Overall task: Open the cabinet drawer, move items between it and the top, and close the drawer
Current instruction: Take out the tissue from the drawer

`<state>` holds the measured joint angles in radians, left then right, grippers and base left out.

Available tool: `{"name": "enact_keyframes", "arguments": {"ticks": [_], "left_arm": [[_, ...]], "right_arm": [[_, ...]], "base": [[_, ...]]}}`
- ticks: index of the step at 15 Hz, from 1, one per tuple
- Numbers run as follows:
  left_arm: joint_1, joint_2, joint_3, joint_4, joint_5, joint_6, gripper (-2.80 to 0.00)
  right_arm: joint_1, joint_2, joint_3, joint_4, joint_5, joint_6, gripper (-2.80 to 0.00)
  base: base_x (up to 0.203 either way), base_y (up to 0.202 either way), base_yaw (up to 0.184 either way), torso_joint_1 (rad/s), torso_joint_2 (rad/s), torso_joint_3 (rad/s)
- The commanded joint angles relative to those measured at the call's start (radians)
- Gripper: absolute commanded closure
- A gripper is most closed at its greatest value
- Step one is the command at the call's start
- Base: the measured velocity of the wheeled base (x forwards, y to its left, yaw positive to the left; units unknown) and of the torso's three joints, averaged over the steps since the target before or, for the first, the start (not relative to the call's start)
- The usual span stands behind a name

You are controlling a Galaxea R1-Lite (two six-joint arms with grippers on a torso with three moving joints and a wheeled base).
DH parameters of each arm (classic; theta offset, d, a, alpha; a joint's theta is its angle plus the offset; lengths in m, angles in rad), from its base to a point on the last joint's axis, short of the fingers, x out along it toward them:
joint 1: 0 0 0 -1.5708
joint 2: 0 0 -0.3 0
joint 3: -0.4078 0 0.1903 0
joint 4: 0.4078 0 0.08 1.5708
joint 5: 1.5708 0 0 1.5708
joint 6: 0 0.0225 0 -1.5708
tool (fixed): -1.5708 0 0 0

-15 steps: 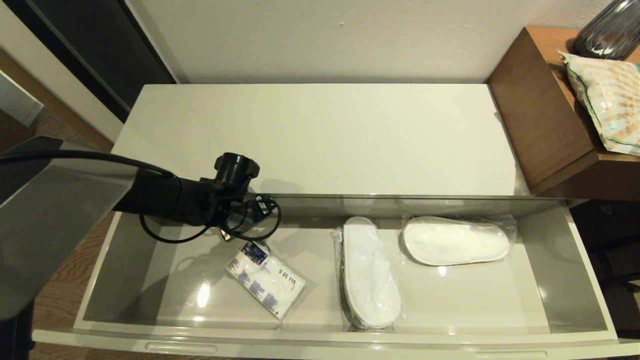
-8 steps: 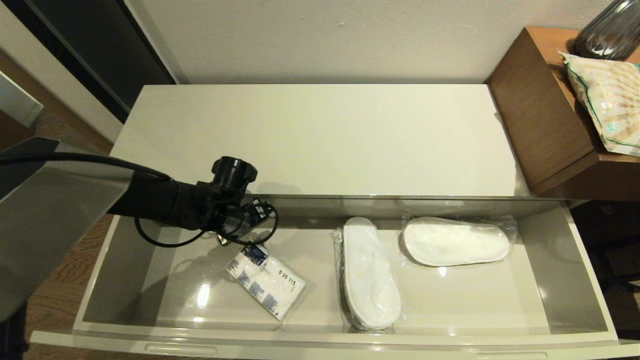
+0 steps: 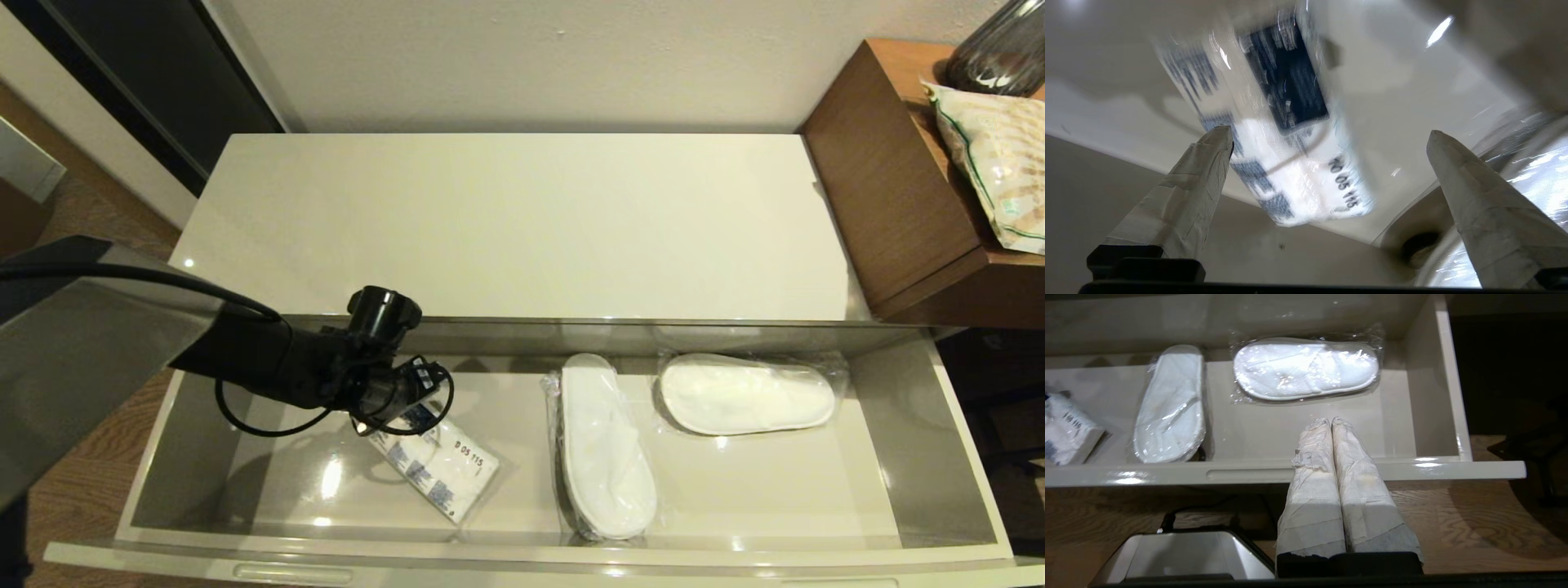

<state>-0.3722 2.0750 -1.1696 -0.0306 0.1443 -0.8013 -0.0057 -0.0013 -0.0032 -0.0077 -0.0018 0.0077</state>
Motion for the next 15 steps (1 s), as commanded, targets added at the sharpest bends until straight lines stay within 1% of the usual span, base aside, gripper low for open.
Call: {"name": "enact_keyframes", "arguments": {"ticks": [1, 2, 4, 9, 12, 14, 15], "left_arm": [[-0.025, -0.089, 0.076, -0.058, 0.004, 0.007, -2.8], [-0.038, -0.096, 0.09, -0.061, 0.001, 0.01, -2.8], [-0.04, -0.095, 0.09, -0.062, 0.001, 0.011, -2.8], [-0.04, 0.057, 0.03, -0.069, 0.004, 0.011, -2.8], [-0.039, 0.095, -0.006, -0.069, 0.005, 0.013, -2.8], [-0.034, 0.124, -0.055, -0.069, 0.005, 0.015, -2.8], [-0.033, 0.125, -0.056, -0.069, 0.005, 0.016, -2.8]], "right_arm": [[0.0, 0.0, 0.0, 0.0, 0.0, 0.0, 0.0], [0.0, 0.0, 0.0, 0.0, 0.0, 0.0, 0.0], [0.0, 0.0, 0.0, 0.0, 0.0, 0.0, 0.0], [0.0, 0.001, 0.0, 0.0, 0.0, 0.0, 0.0], [0.0, 0.0, 0.0, 0.0, 0.0, 0.0, 0.0], [0.0, 0.0, 0.0, 0.0, 0.0, 0.0, 0.0], [0.0, 0.0, 0.0, 0.0, 0.0, 0.0, 0.0]], "base": [[0.0, 0.0, 0.0, 0.0, 0.0, 0.0], [0.0, 0.0, 0.0, 0.0, 0.0, 0.0], [0.0, 0.0, 0.0, 0.0, 0.0, 0.0], [0.0, 0.0, 0.0, 0.0, 0.0, 0.0], [0.0, 0.0, 0.0, 0.0, 0.0, 0.0], [0.0, 0.0, 0.0, 0.0, 0.0, 0.0], [0.0, 0.0, 0.0, 0.0, 0.0, 0.0]]}}
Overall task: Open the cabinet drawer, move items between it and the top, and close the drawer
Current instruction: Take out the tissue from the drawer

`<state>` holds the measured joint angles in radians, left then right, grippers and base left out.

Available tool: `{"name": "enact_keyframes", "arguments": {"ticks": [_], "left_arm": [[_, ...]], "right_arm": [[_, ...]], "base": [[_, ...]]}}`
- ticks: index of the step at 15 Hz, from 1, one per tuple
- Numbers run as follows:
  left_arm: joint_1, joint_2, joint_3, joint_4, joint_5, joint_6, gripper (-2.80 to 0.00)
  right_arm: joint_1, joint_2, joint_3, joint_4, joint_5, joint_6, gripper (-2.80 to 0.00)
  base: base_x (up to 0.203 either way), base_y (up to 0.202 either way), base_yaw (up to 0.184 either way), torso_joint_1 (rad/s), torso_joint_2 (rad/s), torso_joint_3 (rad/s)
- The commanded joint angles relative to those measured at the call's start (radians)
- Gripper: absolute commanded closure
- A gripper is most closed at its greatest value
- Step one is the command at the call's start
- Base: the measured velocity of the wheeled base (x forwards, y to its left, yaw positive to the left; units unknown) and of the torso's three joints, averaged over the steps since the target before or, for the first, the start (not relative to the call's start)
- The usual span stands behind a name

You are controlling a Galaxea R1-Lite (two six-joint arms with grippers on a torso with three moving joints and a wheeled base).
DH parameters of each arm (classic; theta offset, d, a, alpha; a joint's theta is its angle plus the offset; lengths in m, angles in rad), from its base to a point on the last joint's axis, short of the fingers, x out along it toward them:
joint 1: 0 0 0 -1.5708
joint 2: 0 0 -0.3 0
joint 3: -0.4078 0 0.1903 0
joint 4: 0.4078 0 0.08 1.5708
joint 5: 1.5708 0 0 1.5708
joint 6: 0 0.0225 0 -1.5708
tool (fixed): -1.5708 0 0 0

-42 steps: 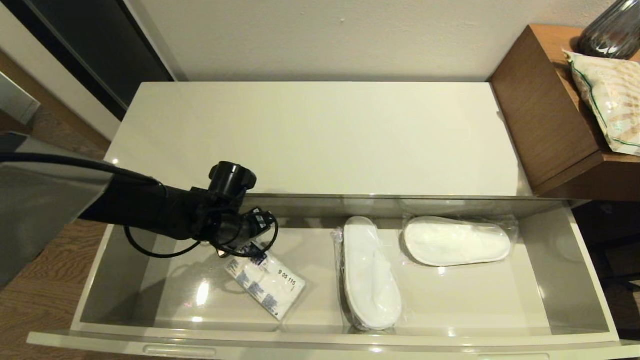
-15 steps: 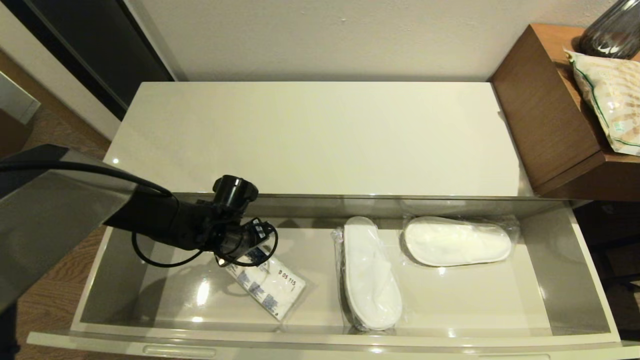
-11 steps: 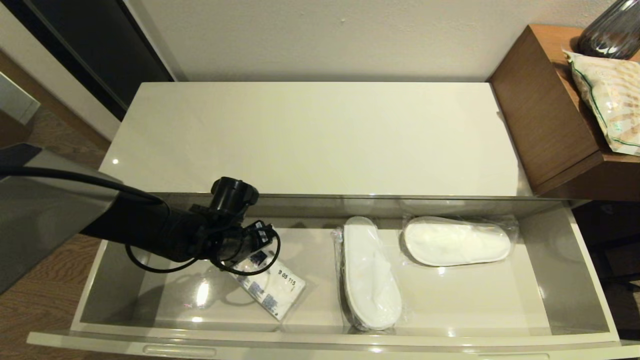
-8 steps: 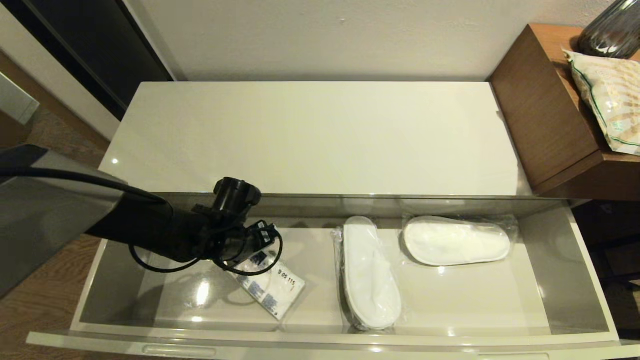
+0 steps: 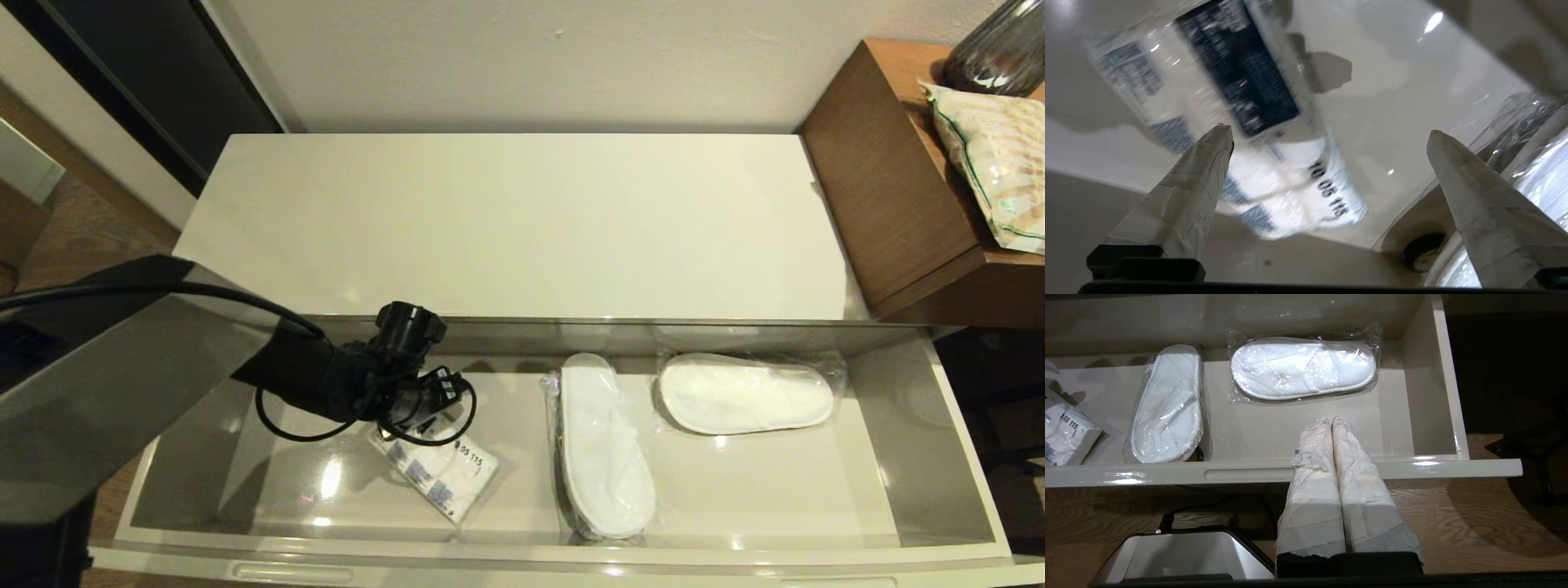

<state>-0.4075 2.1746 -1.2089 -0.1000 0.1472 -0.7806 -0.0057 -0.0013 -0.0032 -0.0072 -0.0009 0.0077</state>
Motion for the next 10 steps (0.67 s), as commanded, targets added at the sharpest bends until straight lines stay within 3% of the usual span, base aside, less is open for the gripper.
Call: {"name": "enact_keyframes", "arguments": {"ticks": [1, 6, 10], "left_arm": [[0.004, 0.027, -0.02, 0.001, 0.002, -0.003, -2.8], [0.029, 0.125, -0.084, 0.0, 0.003, 0.012, -2.8], [0.027, 0.114, -0.063, 0.002, 0.002, 0.009, -2.8]], "right_arm": [[0.0, 0.0, 0.0, 0.0, -0.001, 0.0, 0.0], [0.0, 0.0, 0.0, 0.0, -0.001, 0.0, 0.0], [0.0, 0.0, 0.0, 0.0, -0.001, 0.0, 0.0]], "base": [[0.0, 0.0, 0.0, 0.0, 0.0, 0.0], [0.0, 0.0, 0.0, 0.0, 0.0, 0.0], [0.0, 0.0, 0.0, 0.0, 0.0, 0.0]]}}
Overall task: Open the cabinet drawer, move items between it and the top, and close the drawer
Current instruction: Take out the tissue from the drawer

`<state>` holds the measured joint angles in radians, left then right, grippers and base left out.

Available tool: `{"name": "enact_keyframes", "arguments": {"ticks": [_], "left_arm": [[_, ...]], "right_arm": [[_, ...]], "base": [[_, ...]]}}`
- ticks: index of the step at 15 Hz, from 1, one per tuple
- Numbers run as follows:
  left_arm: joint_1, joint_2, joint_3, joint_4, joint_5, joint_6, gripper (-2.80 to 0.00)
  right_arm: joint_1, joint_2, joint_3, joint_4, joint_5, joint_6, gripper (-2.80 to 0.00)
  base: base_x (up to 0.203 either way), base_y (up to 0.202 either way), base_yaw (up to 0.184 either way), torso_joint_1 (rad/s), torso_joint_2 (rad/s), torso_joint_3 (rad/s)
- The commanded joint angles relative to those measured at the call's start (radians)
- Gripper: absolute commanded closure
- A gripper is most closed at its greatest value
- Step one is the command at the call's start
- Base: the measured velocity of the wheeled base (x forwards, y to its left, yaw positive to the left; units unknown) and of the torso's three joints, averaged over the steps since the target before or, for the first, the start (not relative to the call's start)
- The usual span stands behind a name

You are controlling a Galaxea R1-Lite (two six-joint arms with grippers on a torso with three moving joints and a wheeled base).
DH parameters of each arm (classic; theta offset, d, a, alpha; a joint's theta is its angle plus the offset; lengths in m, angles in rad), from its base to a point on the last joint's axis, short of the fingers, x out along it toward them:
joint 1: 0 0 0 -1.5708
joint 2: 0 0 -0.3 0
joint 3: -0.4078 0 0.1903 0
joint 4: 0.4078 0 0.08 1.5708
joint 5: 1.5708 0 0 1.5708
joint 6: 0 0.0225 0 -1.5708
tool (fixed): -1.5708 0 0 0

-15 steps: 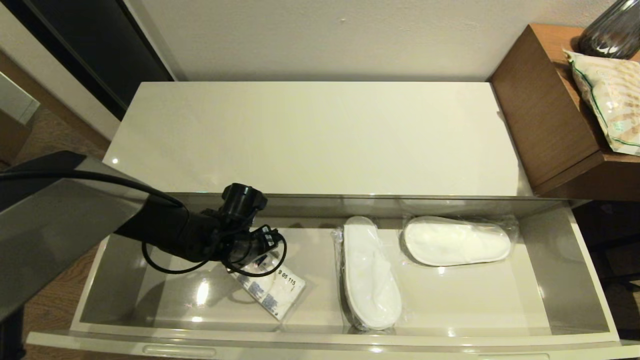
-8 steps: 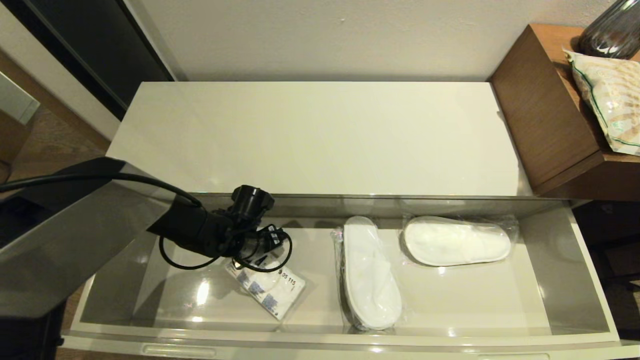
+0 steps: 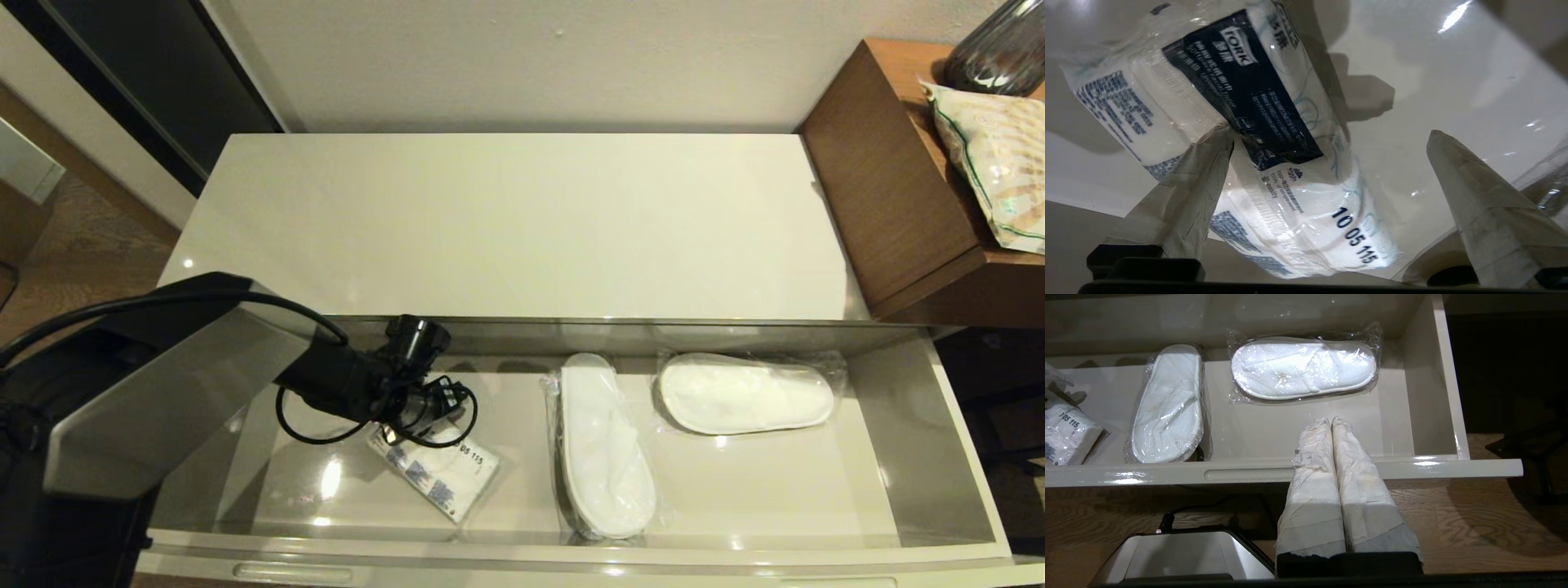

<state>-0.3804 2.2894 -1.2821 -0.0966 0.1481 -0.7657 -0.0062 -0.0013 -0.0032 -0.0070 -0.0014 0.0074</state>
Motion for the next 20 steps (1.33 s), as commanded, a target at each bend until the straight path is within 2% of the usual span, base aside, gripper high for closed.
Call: {"name": "enact_keyframes", "arguments": {"ticks": [1, 6, 10, 12, 15, 20], "left_arm": [[0.0, -0.003, 0.016, -0.001, 0.001, -0.008, -2.8], [0.0, -0.008, 0.038, -0.002, 0.001, -0.012, -2.8], [0.0, -0.078, 0.136, -0.004, 0.012, -0.028, -2.8], [0.0, -0.081, 0.14, -0.005, 0.011, -0.029, -2.8], [-0.006, -0.13, 0.241, -0.008, 0.016, -0.036, -2.8], [-0.006, -0.109, 0.247, -0.008, 0.021, -0.055, -2.8]], "right_arm": [[0.0, 0.0, 0.0, -0.001, 0.0, 0.0, 0.0], [0.0, 0.0, 0.0, -0.001, 0.0, 0.0, 0.0], [0.0, 0.0, 0.0, -0.001, 0.0, 0.0, 0.0], [0.0, 0.0, 0.0, -0.001, 0.0, 0.0, 0.0], [0.0, 0.0, 0.0, -0.001, 0.0, 0.0, 0.0], [0.0, 0.0, 0.0, -0.001, 0.0, 0.0, 0.0]], "base": [[0.0, 0.0, 0.0, 0.0, 0.0, 0.0], [0.0, 0.0, 0.0, 0.0, 0.0, 0.0], [0.0, 0.0, 0.0, 0.0, 0.0, 0.0], [0.0, 0.0, 0.0, 0.0, 0.0, 0.0], [0.0, 0.0, 0.0, 0.0, 0.0, 0.0], [0.0, 0.0, 0.0, 0.0, 0.0, 0.0]]}}
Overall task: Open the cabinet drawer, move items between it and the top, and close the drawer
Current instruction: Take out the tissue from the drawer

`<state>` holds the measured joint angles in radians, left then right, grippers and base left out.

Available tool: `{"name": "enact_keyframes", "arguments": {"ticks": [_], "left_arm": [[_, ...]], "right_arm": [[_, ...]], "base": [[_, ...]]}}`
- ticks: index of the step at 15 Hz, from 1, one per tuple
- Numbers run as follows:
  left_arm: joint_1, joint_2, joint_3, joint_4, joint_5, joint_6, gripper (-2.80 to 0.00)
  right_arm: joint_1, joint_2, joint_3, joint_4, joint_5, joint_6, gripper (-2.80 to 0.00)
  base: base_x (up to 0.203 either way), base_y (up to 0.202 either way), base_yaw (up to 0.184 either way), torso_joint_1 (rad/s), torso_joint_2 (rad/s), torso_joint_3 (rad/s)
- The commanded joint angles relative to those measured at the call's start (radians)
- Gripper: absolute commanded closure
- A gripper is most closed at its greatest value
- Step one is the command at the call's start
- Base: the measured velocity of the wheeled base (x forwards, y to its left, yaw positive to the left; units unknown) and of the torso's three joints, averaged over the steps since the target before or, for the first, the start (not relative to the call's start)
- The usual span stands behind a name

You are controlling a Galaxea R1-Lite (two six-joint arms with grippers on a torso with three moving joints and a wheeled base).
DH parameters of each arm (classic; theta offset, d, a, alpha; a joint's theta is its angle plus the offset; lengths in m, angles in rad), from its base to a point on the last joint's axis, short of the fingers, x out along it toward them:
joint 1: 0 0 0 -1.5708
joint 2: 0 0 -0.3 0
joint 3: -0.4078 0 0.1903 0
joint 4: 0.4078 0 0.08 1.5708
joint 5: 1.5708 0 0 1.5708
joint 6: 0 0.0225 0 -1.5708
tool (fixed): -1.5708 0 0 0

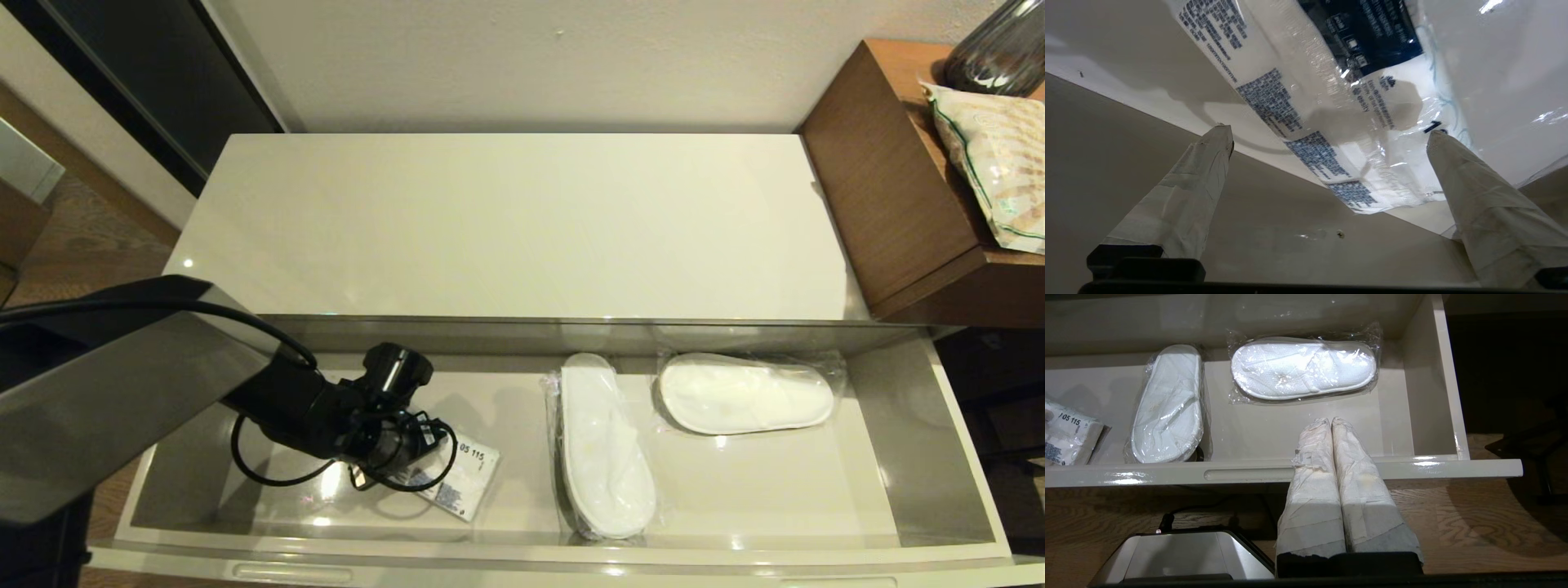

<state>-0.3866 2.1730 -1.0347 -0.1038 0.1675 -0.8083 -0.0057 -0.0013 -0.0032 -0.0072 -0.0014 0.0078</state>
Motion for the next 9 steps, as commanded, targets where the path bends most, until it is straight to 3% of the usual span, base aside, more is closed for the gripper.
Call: {"name": "enact_keyframes", "arguments": {"ticks": [1, 9], "left_arm": [[0.001, 0.009, -0.002, 0.0, 0.001, -0.014, -2.8], [0.017, 0.065, -0.044, 0.001, 0.001, -0.025, -2.8]], "right_arm": [[0.0, 0.0, 0.0, 0.0, 0.0, 0.0, 0.0], [0.0, 0.0, 0.0, 0.0, 0.0, 0.0, 0.0]], "base": [[0.0, 0.0, 0.0, 0.0, 0.0, 0.0], [0.0, 0.0, 0.0, 0.0, 0.0, 0.0]]}}
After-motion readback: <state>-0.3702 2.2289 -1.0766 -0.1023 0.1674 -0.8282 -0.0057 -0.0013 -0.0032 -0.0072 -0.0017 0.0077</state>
